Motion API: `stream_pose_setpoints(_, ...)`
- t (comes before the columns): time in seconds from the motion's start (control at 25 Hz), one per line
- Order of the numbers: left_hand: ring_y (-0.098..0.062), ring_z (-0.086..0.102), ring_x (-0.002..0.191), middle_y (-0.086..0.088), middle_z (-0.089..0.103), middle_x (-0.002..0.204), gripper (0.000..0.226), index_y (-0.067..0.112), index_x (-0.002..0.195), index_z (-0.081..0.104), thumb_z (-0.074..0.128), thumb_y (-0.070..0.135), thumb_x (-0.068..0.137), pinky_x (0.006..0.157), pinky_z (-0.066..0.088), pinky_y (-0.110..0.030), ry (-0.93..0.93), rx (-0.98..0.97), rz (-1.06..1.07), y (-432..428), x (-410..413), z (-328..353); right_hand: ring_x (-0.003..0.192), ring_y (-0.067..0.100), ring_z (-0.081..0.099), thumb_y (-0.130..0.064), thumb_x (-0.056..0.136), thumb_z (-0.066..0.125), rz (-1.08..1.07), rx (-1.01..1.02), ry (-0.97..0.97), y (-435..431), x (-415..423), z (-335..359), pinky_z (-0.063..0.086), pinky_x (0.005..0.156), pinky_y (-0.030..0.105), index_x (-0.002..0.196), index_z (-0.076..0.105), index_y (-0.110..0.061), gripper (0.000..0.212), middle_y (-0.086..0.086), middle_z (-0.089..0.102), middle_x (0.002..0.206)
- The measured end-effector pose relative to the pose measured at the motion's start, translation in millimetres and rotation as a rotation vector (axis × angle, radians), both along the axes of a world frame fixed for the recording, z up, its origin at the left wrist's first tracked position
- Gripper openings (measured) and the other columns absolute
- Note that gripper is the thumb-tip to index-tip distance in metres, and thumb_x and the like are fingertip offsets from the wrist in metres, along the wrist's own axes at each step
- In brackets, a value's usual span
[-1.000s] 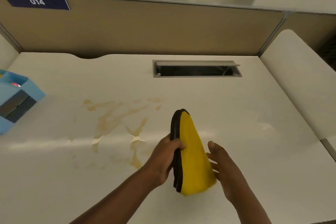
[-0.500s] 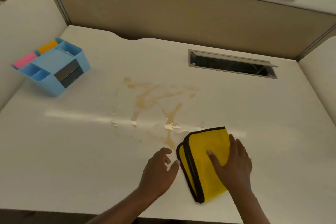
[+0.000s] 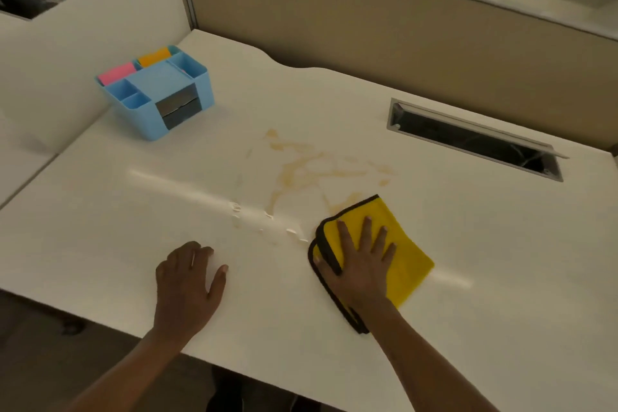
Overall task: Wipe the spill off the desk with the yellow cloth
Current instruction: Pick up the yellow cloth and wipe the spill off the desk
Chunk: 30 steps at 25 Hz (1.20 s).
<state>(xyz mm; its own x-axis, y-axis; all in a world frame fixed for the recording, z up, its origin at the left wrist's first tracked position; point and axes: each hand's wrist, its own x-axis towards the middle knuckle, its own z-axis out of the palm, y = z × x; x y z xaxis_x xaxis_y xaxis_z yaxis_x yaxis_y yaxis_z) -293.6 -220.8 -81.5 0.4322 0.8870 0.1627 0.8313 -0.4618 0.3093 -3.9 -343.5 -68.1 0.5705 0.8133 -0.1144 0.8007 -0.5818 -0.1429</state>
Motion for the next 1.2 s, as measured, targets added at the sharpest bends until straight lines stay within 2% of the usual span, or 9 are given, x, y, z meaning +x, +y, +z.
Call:
stream_pose_setpoints(0.12, -0.037, 0.060, 0.107, -0.013, 0.061, 0.116, 0.043, 0.008, 0.114, 0.064, 0.047, 0.043, 0.094, 0.086, 0.045, -0.048, 0.019, 0.058, -0.004, -1.2, 0.5, -3.0, 0.154, 0.038, 0.000, -0.076, 0.088, 0.039, 0.524, 0.058, 0.015, -45.3, -23.2, 2.5, 0.011, 0.119, 0.064, 0.153, 0.030, -0.044, 0.073, 0.004, 0.006, 0.169)
stream_pose_setpoints(0.2, -0.037, 0.060, 0.106, -0.013, 0.061, 0.116, 0.043, 0.008, 0.114, 0.064, 0.047, 0.043, 0.094, 0.084, 0.044, -0.047, 0.030, 0.080, -0.002, -1.1, 0.0, -3.8, 0.154, 0.032, 0.014, -0.071, 0.085, 0.049, 0.677, 0.104, -0.031, -70.2, 13.9, 3.0, 0.019, 0.115, 0.064, 0.150, 0.035, -0.046, 0.071, -0.004, 0.015, 0.168)
stream_pose_setpoints(0.32, -0.036, 0.060, 0.106, -0.013, 0.062, 0.116, 0.043, 0.008, 0.114, 0.064, 0.048, 0.043, 0.094, 0.084, 0.044, -0.046, 0.040, 0.086, -0.002, -0.4, 1.7, -4.4, 0.149, 0.039, 0.024, -0.083, 0.080, 0.043, 0.370, 0.078, -0.157, -51.5, 104.9, 2.4, 0.023, 0.109, 0.069, 0.146, 0.041, -0.047, 0.075, -0.004, 0.033, 0.161)
stream_pose_setpoints(0.52, -0.037, 0.059, 0.107, -0.014, 0.062, 0.117, 0.042, 0.007, 0.114, 0.065, 0.050, 0.042, 0.094, 0.084, 0.043, -0.047, 0.049, 0.116, -0.004, -0.2, 2.2, -6.4, 0.150, 0.048, 0.006, -0.093, 0.075, 0.025, -0.067, -0.027, -0.046, 35.4, 149.9, -0.3, 0.011, 0.114, 0.071, 0.155, 0.016, -0.048, 0.092, 0.008, 0.007, 0.168)
stream_pose_setpoints(0.64, -0.038, 0.059, 0.108, -0.014, 0.061, 0.117, 0.044, 0.007, 0.114, 0.064, 0.049, 0.043, 0.093, 0.084, 0.042, -0.047, 0.056, 0.111, -0.007, -0.9, 4.0, -4.9, 0.148, 0.045, 0.015, -0.086, 0.080, 0.029, 0.063, 0.006, -0.069, 32.3, 102.7, -3.5, 0.018, 0.114, 0.065, 0.155, 0.023, -0.046, 0.085, 0.009, 0.013, 0.168)
stream_pose_setpoints(0.76, -0.038, 0.059, 0.107, -0.014, 0.061, 0.117, 0.045, 0.007, 0.114, 0.064, 0.047, 0.044, 0.094, 0.083, 0.042, -0.047, 0.049, 0.098, -0.011, -1.2, 3.8, -3.9, 0.152, 0.039, 0.015, -0.072, 0.086, 0.044, 0.420, 0.056, -0.044, -31.1, 45.0, -3.0, 0.021, 0.113, 0.058, 0.154, 0.021, -0.049, 0.075, 0.001, 0.009, 0.169)
stream_pose_setpoints(0.88, -0.038, 0.059, 0.106, -0.014, 0.061, 0.116, 0.046, 0.006, 0.113, 0.065, 0.047, 0.044, 0.094, 0.083, 0.042, -0.047, 0.043, 0.106, -0.004, -0.8, 2.9, -5.0, 0.150, 0.036, 0.025, -0.061, 0.087, 0.048, 0.627, 0.072, -0.075, -74.4, 106.1, 0.3, 0.025, 0.112, 0.053, 0.154, 0.021, -0.052, 0.073, -0.002, 0.013, 0.168)
stream_pose_setpoints(1.08, -0.039, 0.058, 0.107, -0.015, 0.061, 0.118, 0.047, 0.007, 0.115, 0.064, 0.048, 0.046, 0.094, 0.083, 0.042, -0.049, 0.077, 0.088, 0.001, 1.8, 4.1, -6.0, 0.142, 0.049, 0.028, -0.070, 0.084, 0.019, -0.310, 0.108, -0.071, -25.9, 193.2, 4.6, 0.024, 0.112, 0.065, 0.152, 0.039, -0.031, 0.081, 0.013, 0.028, 0.163)
stream_pose_setpoints(1.2, -0.040, 0.057, 0.108, -0.016, 0.060, 0.119, 0.050, 0.007, 0.116, 0.062, 0.046, 0.048, 0.094, 0.083, 0.041, -0.050, 0.091, 0.069, 0.008, 2.3, 2.7, -6.2, 0.145, 0.048, 0.023, -0.070, 0.087, 0.024, -0.151, 0.076, -0.065, -8.7, 112.1, 0.1, 0.021, 0.114, 0.064, 0.154, 0.034, -0.035, 0.076, 0.012, 0.024, 0.165)
